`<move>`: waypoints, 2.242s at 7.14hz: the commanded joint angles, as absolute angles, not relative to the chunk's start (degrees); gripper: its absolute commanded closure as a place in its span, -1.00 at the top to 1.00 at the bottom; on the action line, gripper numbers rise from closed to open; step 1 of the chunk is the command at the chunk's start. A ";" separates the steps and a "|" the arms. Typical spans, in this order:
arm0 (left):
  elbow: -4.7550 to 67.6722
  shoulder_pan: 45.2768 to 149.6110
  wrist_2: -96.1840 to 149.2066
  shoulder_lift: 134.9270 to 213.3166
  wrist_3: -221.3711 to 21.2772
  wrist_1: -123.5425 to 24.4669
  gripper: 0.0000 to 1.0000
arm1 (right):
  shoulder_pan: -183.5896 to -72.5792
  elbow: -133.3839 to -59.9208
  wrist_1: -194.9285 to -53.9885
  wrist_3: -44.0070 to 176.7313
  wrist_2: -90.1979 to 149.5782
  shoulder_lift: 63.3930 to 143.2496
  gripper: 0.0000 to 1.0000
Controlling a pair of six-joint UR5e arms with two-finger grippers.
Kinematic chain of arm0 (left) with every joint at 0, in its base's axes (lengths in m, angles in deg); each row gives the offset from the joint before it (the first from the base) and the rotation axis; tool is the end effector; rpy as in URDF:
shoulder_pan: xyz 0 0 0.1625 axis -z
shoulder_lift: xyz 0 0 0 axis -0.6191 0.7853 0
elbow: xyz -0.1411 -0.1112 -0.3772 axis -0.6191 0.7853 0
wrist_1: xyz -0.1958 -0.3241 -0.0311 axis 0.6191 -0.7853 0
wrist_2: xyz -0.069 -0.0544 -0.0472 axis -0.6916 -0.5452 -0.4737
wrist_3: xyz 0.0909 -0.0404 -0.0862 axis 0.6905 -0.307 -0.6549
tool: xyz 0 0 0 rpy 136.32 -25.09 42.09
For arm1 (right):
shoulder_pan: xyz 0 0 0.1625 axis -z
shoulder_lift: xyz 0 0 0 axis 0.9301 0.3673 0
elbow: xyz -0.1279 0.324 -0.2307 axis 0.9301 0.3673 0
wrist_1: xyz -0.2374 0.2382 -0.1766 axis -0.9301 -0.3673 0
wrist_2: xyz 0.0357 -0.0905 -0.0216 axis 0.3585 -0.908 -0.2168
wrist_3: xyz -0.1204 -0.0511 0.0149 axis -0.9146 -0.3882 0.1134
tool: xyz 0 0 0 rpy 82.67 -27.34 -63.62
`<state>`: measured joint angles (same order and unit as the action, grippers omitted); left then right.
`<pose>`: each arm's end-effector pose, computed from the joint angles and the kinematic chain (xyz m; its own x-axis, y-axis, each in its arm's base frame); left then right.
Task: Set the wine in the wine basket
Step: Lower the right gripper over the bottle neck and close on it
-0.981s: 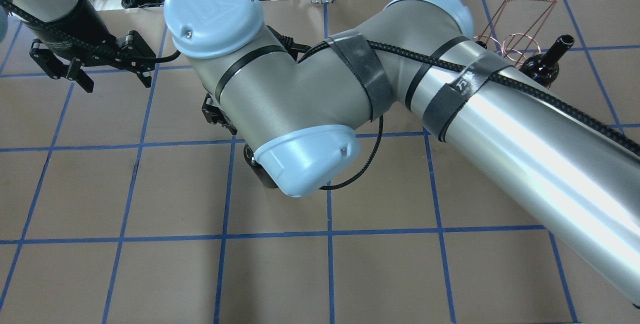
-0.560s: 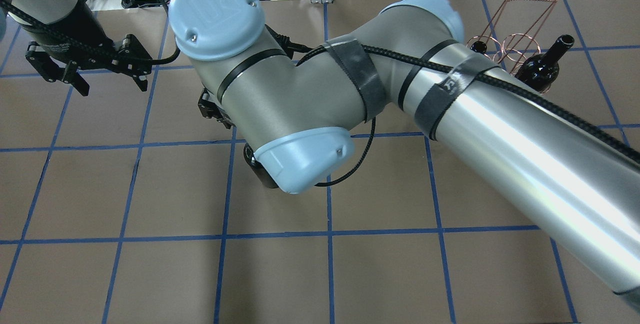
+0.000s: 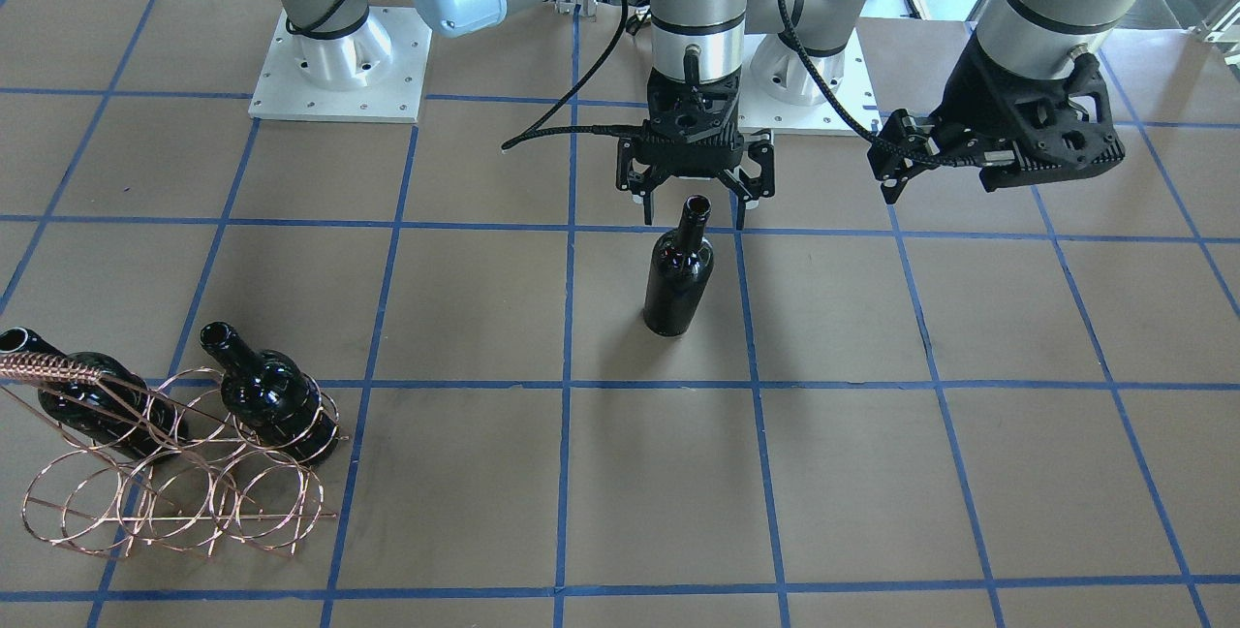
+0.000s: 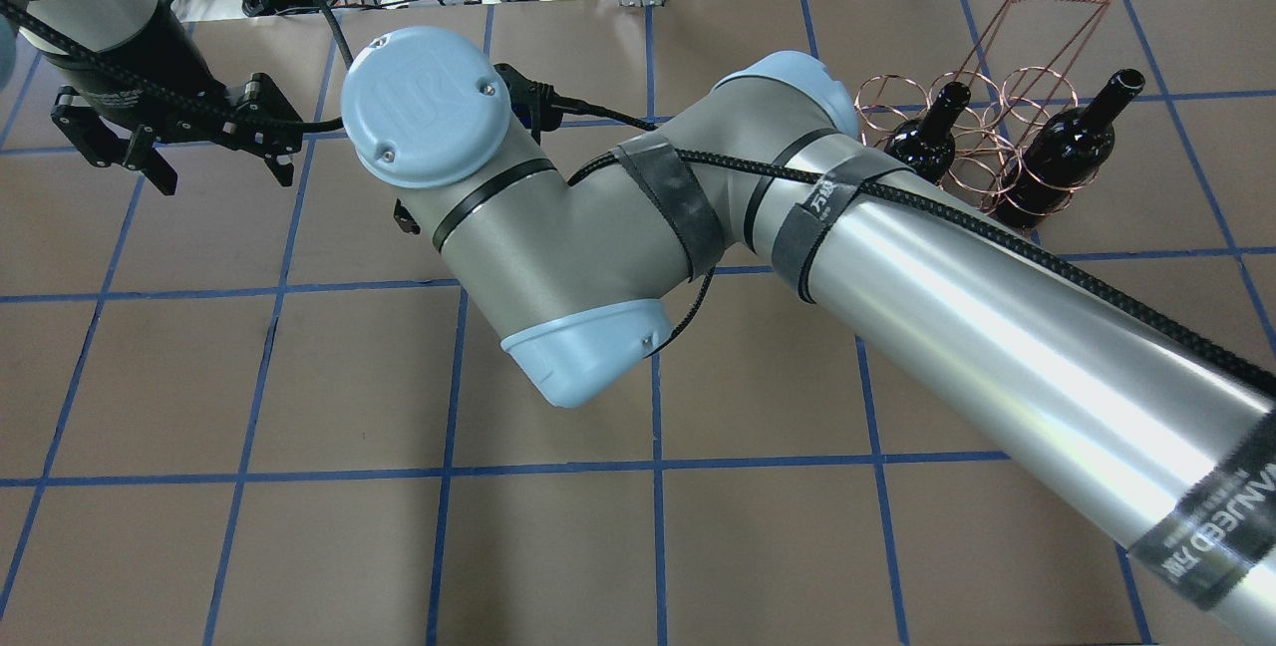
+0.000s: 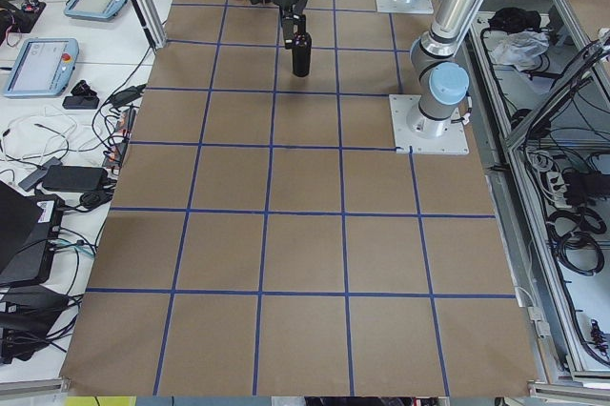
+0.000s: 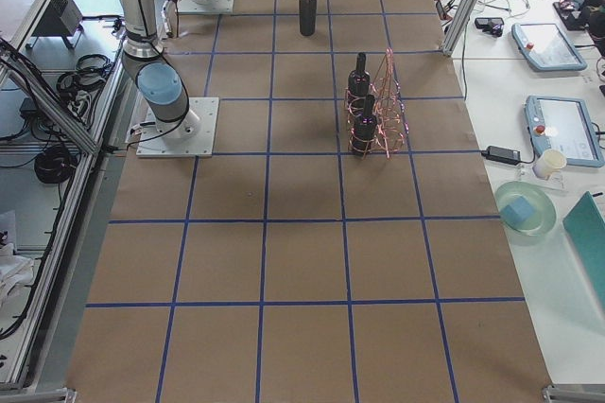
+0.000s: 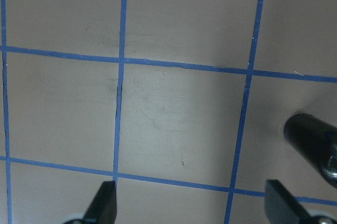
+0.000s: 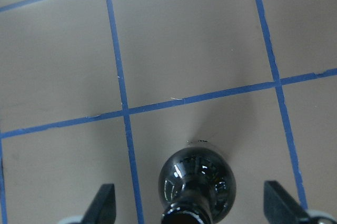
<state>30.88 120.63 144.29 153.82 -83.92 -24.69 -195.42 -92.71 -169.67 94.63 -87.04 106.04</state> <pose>-0.0585 -0.4596 0.4494 -0.9885 -0.1055 -0.1083 -0.1085 0.9939 0.0220 0.4592 -0.4026 0.3604 -0.9815 0.1258 -0.1442 0.1573 0.9594 -0.2340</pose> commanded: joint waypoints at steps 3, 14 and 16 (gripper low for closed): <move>30.93 120.60 144.55 153.82 -83.91 -24.84 1.00 | -195.54 -86.65 -157.52 90.82 -83.43 102.60 0.90; 31.37 120.78 144.90 153.74 -83.91 -24.67 1.00 | -195.54 -86.19 -155.91 90.82 -81.14 102.60 0.95; 31.37 120.78 144.90 153.74 -83.91 -24.75 1.00 | -195.54 -86.01 -155.99 90.73 -81.74 100.67 0.95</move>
